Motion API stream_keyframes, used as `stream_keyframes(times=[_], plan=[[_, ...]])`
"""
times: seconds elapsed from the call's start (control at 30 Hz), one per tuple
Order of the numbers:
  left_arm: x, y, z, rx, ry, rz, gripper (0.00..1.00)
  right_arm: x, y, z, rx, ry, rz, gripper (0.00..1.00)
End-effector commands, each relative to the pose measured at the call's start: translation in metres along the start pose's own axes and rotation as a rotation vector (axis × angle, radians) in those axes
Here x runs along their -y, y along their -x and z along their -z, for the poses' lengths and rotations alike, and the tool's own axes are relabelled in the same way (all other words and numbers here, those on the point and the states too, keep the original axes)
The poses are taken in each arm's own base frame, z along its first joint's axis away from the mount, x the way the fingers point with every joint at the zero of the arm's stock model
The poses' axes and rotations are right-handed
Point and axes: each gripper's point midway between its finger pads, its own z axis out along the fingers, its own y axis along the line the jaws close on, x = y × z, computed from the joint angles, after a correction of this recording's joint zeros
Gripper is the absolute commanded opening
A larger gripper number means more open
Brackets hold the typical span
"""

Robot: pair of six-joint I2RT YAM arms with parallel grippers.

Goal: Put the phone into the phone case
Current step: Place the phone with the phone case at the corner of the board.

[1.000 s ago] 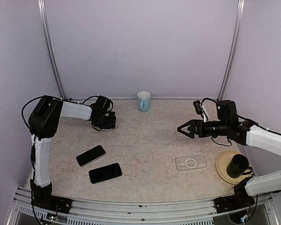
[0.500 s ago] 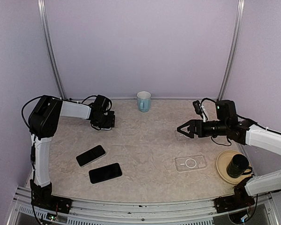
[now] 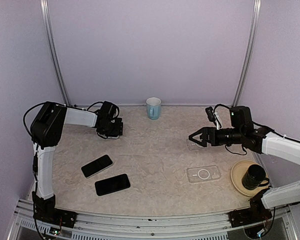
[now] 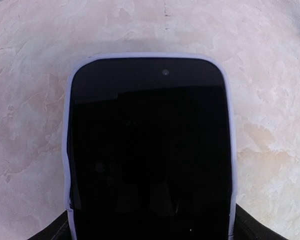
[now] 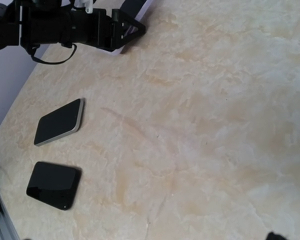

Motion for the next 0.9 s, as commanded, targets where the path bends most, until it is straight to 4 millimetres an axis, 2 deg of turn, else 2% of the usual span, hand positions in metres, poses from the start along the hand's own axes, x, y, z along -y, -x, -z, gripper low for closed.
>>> stream_keyframes(times=[0.0, 0.13, 0.3, 0.37, 0.53, 0.7, 0.87], plan=[[0.001, -0.011, -0.013, -0.032, -0.024, 0.021, 0.83, 0.000, 0.009, 0.001, 0.019, 0.003, 0.010, 1.00], [0.002, -0.014, -0.013, -0.031, -0.036, 0.017, 0.88, 0.000, 0.008, 0.000, 0.019, 0.003, 0.010, 1.00], [0.002, -0.013, -0.012, -0.022, -0.047, 0.023, 0.89, 0.000, 0.007, 0.000, 0.019, 0.006, 0.007, 1.00], [0.000, -0.014, -0.012, -0.022, -0.037, 0.027, 0.96, 0.000, 0.006, 0.000, 0.018, 0.009, 0.006, 1.00], [-0.005, -0.009, -0.008, -0.003, -0.013, 0.035, 0.99, 0.000, 0.006, 0.000, 0.018, 0.010, 0.007, 1.00], [-0.011, 0.001, 0.003, 0.042, 0.010, 0.047, 0.99, 0.002, 0.003, 0.000, 0.016, 0.003, 0.008, 1.00], [-0.012, 0.015, 0.024, 0.100, 0.006, 0.063, 0.99, 0.006, 0.000, -0.001, 0.012, -0.012, 0.008, 1.00]])
